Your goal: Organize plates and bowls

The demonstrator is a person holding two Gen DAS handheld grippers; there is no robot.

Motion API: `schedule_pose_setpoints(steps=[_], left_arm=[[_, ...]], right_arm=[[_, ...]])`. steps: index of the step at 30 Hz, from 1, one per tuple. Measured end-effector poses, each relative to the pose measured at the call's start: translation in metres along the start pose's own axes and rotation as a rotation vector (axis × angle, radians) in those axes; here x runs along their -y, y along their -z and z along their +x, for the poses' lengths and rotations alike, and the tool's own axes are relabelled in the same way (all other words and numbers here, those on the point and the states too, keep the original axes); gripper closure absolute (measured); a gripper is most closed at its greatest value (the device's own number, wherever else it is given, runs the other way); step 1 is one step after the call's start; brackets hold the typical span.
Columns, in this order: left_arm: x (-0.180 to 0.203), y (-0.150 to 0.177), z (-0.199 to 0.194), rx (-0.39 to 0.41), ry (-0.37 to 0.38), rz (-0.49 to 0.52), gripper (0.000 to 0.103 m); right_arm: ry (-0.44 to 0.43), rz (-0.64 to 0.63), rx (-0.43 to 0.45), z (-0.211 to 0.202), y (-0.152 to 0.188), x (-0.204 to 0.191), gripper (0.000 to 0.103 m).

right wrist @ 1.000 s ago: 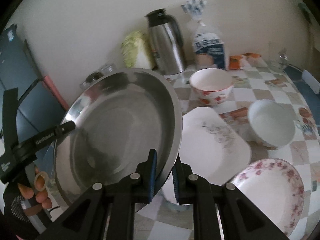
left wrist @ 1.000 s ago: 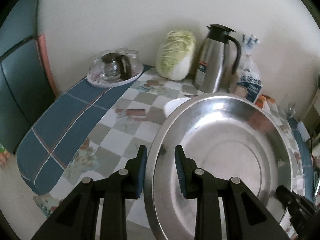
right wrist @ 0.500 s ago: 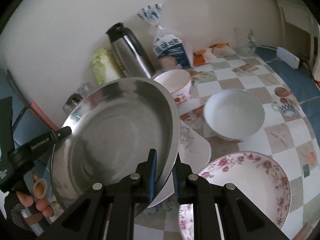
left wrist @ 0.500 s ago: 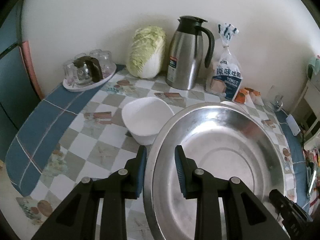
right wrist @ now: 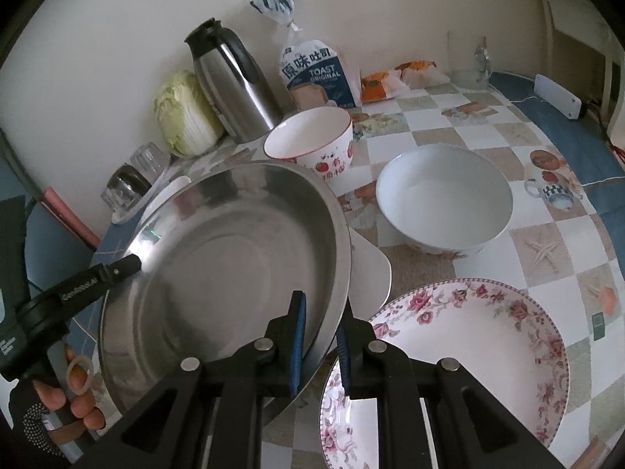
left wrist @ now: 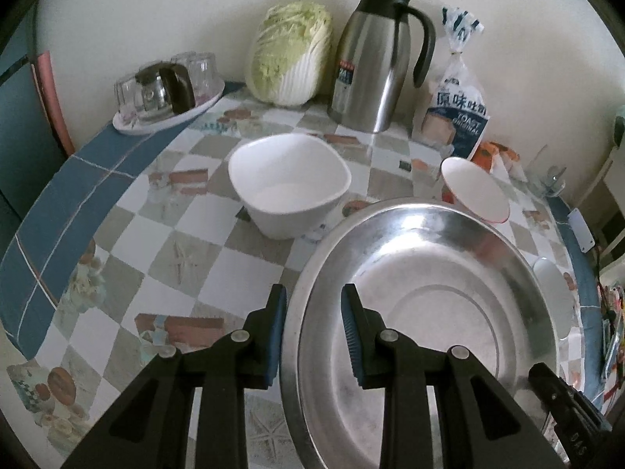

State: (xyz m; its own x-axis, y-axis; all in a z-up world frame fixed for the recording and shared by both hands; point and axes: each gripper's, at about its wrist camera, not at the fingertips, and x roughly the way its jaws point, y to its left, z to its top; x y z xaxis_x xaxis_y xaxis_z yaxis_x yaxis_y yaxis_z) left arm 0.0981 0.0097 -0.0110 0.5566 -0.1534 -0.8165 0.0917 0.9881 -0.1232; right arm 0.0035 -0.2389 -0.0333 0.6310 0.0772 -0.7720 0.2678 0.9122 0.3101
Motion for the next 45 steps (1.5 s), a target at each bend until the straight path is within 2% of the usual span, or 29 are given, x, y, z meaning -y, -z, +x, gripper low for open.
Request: schedule_pose_setpoints(steps=[10, 32, 42, 45], left_arm=[[0.002, 0.004, 0.019, -0.035, 0.014, 0.009, 0.074], [0.012, 0.001, 0.038, -0.045, 0.079, 0.037, 0.074], [0.005, 0.000, 0.039, -0.058, 0.071, 0.016, 0.073], [0.005, 0.001, 0.038, -0.061, 0.064, 0.016, 0.069]], right_arm=[[0.017, 0.013, -0.034, 0.017, 0.004, 0.006, 0.087], [0.089, 0.044, -0.023, 0.027, 0.001, 0.017, 0.087], [0.130, 0.035, -0.018, 0.027, 0.001, 0.015, 0.085], [0.129, 0.051, -0.017, 0.025, 0.001, 0.018, 0.085]])
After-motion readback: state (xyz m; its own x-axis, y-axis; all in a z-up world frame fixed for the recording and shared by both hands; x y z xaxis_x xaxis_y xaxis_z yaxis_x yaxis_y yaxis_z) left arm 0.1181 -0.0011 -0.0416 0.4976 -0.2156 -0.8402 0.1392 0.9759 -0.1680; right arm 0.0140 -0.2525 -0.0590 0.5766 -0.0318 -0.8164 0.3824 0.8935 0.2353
